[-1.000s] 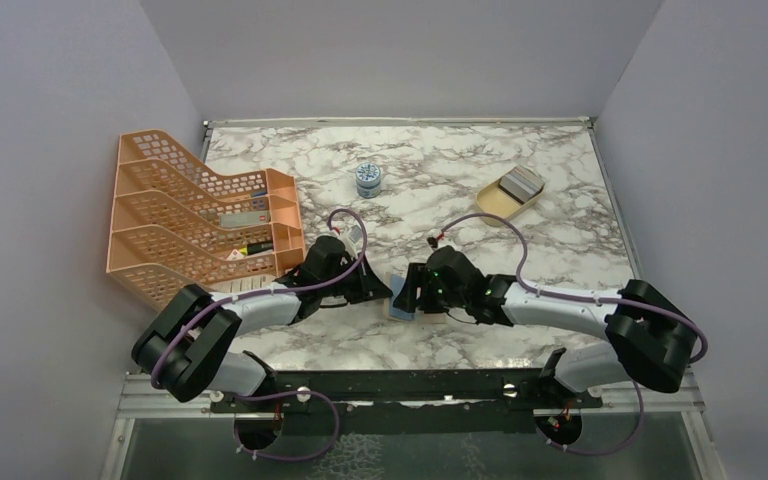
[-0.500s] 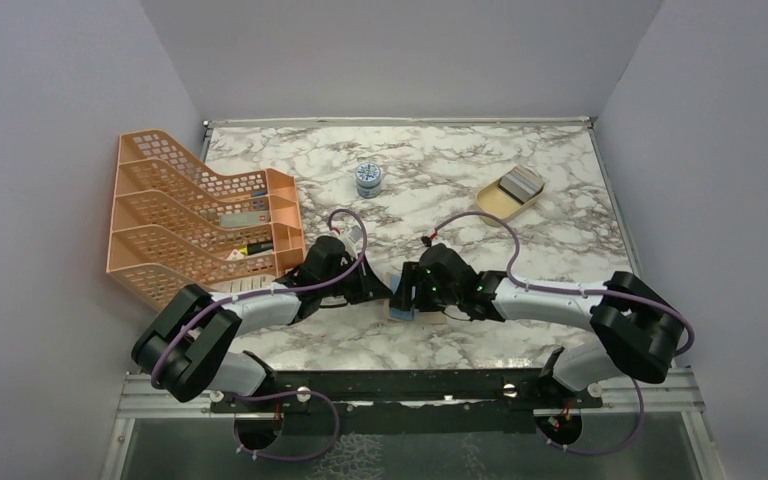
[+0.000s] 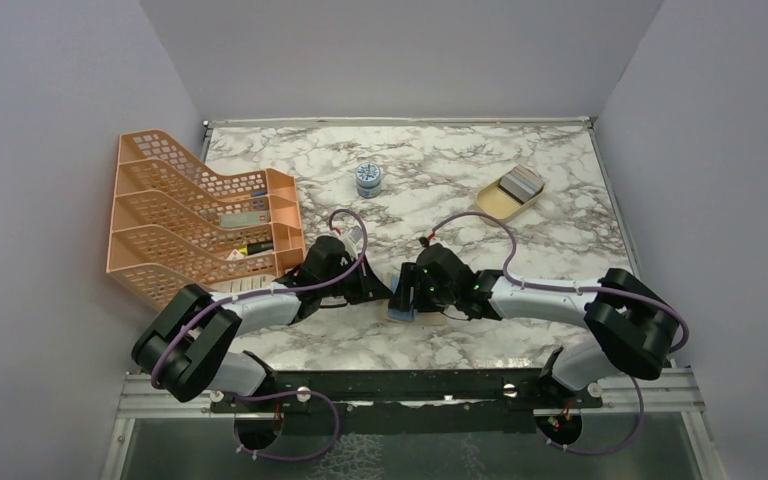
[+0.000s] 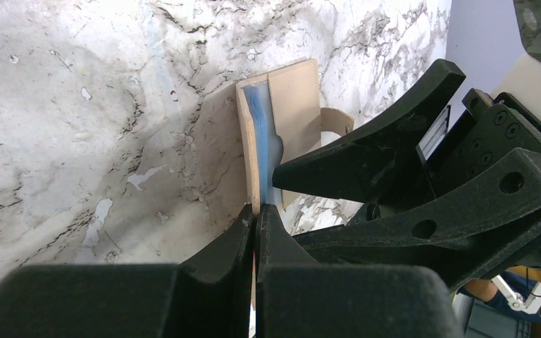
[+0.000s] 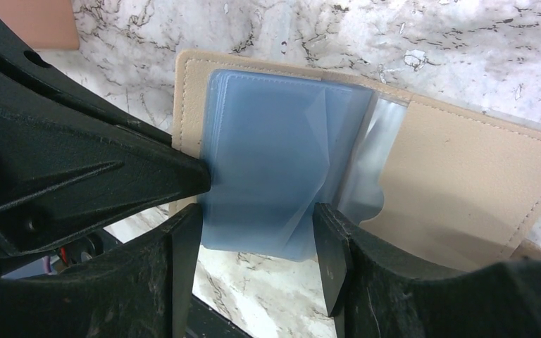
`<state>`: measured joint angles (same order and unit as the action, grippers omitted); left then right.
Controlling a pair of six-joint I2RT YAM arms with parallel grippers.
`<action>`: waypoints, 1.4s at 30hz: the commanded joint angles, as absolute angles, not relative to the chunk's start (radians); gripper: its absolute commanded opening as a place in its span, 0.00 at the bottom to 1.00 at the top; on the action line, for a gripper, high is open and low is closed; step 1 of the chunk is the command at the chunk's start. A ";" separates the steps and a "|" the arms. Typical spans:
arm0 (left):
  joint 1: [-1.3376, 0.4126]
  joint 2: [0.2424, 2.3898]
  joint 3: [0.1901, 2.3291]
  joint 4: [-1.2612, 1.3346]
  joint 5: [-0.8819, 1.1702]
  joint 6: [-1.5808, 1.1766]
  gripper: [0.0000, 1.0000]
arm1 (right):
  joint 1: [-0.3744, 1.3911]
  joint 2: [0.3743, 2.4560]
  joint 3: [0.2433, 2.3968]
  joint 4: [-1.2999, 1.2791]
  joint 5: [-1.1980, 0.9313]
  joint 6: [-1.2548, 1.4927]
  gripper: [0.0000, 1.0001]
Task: Put the credit cards into the card holder
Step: Open the card holder at the center of the board.
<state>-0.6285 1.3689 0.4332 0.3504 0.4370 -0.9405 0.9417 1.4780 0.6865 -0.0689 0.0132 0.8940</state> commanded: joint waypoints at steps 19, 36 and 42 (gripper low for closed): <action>-0.627 1.381 0.422 0.377 0.462 -0.940 0.00 | 0.946 1.463 0.695 -0.098 0.035 0.870 0.55; -0.627 1.402 0.426 0.378 0.461 -0.940 0.00 | 0.946 1.435 0.698 -0.145 0.078 0.840 0.56; -0.627 1.398 0.426 0.377 0.460 -0.945 0.00 | 0.946 1.466 0.703 -0.121 0.043 0.835 0.56</action>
